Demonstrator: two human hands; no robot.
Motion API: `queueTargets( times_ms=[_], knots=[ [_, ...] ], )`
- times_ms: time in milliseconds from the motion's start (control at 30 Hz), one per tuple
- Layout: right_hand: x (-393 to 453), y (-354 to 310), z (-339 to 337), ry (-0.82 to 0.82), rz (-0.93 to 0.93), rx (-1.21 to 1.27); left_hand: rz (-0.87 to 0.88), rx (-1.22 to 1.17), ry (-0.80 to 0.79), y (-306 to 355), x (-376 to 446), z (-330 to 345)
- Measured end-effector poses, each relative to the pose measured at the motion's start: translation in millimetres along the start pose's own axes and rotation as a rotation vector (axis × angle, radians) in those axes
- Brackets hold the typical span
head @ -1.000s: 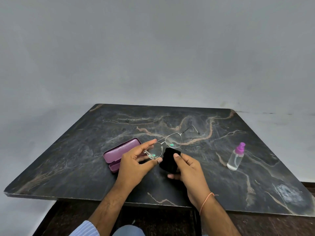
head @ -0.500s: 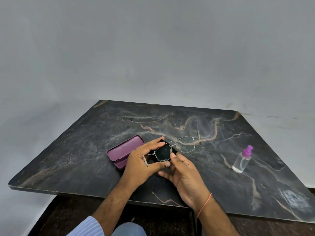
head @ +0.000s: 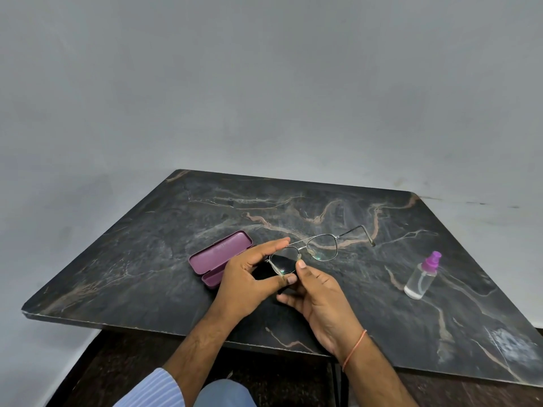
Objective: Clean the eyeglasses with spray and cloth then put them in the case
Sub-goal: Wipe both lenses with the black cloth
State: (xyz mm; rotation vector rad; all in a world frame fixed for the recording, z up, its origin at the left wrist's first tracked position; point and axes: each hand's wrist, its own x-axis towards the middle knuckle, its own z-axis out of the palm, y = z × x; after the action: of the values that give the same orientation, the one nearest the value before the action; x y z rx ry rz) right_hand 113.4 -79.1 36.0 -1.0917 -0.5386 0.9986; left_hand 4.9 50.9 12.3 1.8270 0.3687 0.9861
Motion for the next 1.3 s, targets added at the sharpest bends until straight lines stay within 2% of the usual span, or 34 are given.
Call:
queueTargets(
  times_ms=[333,800,1133,1300],
  knots=[
    [1.1,4.3,-1.9,0.061,-0.062,0.032,-0.043,-0.041,-0.02,5.1,-1.0,0.7],
    [3.0,6.5,-5.3,-0.024,-0.035,-0.1,0.004,0.026,-0.067,6.9,-2.0,-0.8],
    [6.3,9.4,-8.0,0.027,-0.057,-0.01,0.027,-0.023,-0.047,7.6,-2.8,0.9],
    [7.8,10.0,-11.7,0.062,-0.067,0.089,-0.057,-0.155,-0.04,4.1,-2.9,1.7]
  ],
)
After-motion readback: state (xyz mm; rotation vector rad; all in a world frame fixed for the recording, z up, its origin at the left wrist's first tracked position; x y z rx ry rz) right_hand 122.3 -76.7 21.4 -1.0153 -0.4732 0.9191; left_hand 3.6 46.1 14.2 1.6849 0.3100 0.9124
